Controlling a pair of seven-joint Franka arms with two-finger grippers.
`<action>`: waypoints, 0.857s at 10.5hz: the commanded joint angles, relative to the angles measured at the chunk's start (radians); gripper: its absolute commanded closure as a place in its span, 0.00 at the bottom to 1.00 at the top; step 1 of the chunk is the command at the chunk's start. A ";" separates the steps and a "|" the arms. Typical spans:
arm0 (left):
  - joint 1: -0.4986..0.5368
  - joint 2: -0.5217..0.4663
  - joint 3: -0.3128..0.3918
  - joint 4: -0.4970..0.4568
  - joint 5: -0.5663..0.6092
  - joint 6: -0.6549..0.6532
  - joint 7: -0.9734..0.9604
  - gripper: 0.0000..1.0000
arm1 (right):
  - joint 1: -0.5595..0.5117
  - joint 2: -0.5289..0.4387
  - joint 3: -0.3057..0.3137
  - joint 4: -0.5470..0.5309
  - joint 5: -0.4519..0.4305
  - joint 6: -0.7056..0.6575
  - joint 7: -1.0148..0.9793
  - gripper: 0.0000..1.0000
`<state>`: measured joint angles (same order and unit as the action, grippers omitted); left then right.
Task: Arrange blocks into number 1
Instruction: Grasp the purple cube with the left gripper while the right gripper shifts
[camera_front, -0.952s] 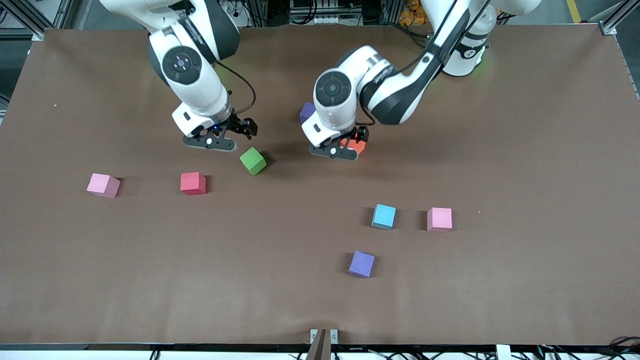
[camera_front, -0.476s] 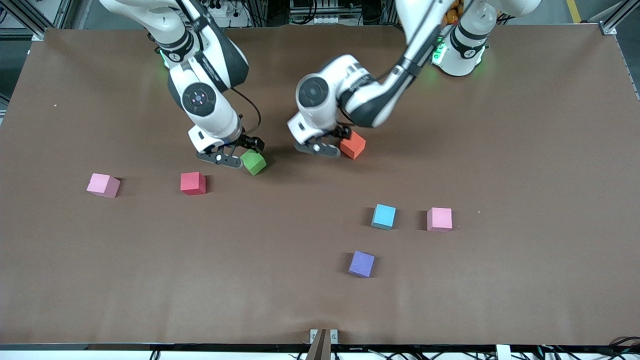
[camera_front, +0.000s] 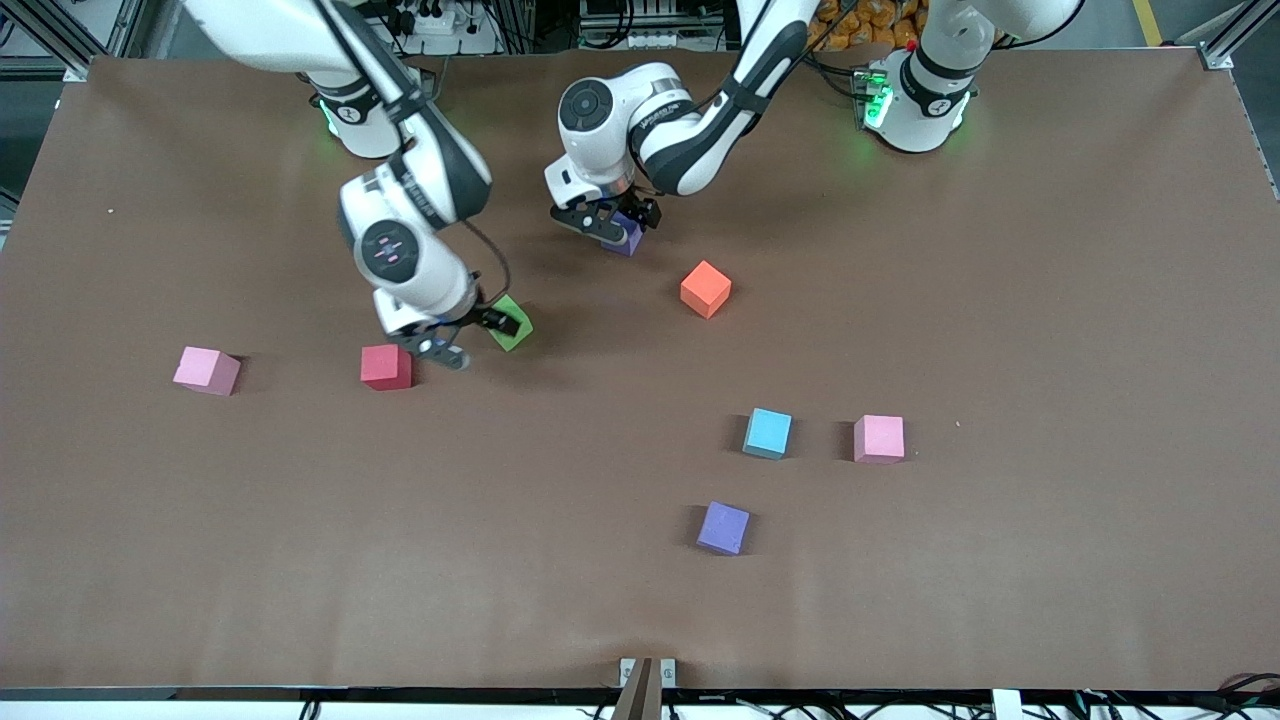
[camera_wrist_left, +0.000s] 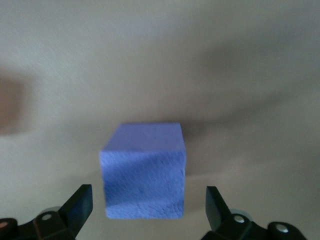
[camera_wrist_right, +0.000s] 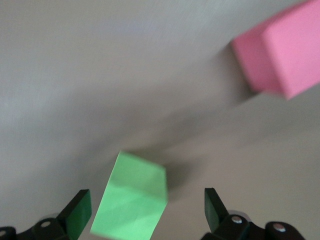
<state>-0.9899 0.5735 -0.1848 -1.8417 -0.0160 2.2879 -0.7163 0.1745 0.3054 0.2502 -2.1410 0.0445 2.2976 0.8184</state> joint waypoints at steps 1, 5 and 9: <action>-0.004 -0.021 0.008 -0.034 0.008 0.033 -0.002 0.00 | -0.079 0.008 0.008 0.113 0.014 -0.102 -0.077 0.00; 0.013 -0.014 0.016 -0.022 0.005 0.039 -0.008 1.00 | -0.093 0.017 0.004 0.185 -0.001 -0.135 -0.091 0.00; 0.016 0.038 0.018 0.076 -0.007 0.039 -0.310 1.00 | -0.112 0.023 0.004 0.199 0.000 -0.144 -0.123 0.00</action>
<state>-0.9794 0.5778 -0.1670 -1.8360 -0.0167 2.3260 -0.8882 0.0776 0.3092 0.2448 -1.9709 0.0429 2.1738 0.7125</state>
